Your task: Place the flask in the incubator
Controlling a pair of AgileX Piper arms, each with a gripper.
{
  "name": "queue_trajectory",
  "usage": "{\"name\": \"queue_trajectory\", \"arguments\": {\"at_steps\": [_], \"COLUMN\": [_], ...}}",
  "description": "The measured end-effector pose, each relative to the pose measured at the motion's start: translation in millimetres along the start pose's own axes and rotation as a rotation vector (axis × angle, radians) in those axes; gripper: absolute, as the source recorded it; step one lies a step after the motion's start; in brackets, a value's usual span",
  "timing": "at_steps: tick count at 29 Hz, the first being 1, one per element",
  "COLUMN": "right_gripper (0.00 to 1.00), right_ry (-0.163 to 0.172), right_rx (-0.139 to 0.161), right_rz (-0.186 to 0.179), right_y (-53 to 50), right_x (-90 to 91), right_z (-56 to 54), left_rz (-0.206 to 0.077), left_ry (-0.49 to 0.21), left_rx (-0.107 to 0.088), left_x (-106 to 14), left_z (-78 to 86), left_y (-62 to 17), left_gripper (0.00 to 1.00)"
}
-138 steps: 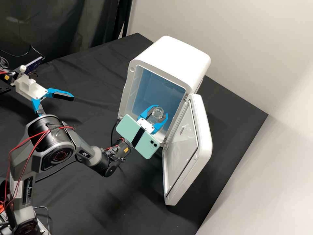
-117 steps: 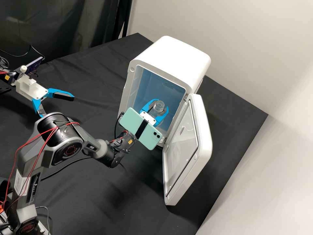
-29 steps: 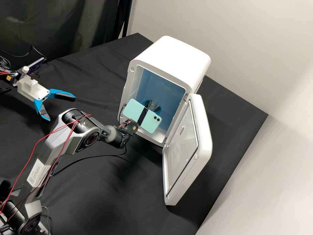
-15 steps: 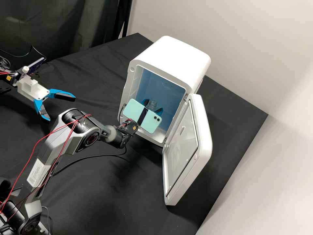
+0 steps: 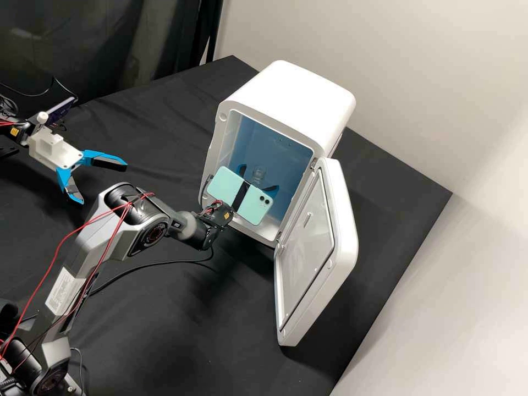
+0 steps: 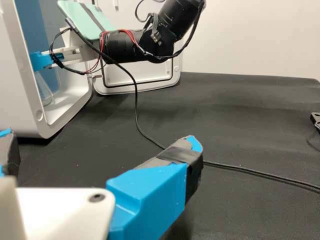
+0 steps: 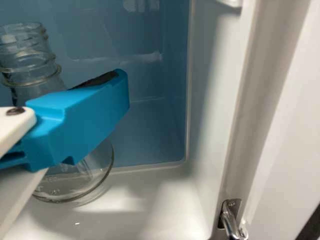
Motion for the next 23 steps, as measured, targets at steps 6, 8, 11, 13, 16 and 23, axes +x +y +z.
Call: {"name": "queue_trajectory", "arguments": {"at_steps": [6, 8, 11, 13, 16, 23], "right_gripper": [1.00, 1.00, 1.00, 1.00, 1.00, 1.00], "right_ry": [0.002, -0.001, -0.005, -0.007, -0.002, -0.003], "right_rx": [0.000, 0.004, 0.013, 0.019, 0.039, 0.055], "right_rz": [0.001, 0.001, 0.000, 0.001, -0.002, -0.005], "right_y": [0.1, 0.9, 0.5, 0.0, 0.2, -1.9], "right_x": [0.0, -0.5, -2.9, -4.2, -6.1, -11.5], "right_z": [-0.1, 1.4, 4.7, 6.2, 8.6, 12.7], "left_rz": [0.000, 0.000, 0.000, 0.000, 0.000, 0.000], "left_ry": [-0.005, -0.007, -0.007, -0.007, -0.007, -0.007], "left_rx": [0.002, 0.002, 0.002, 0.002, 0.002, 0.002], "left_x": [0.1, 0.2, 0.2, 0.2, 0.2, 0.2], "left_z": [1.1, 1.5, 1.5, 1.5, 1.5, 1.5], "left_y": [0.1, 0.0, 0.0, 0.0, 0.0, 0.0], "left_gripper": [1.00, 1.00, 1.00, 1.00, 1.00, 1.00]}}
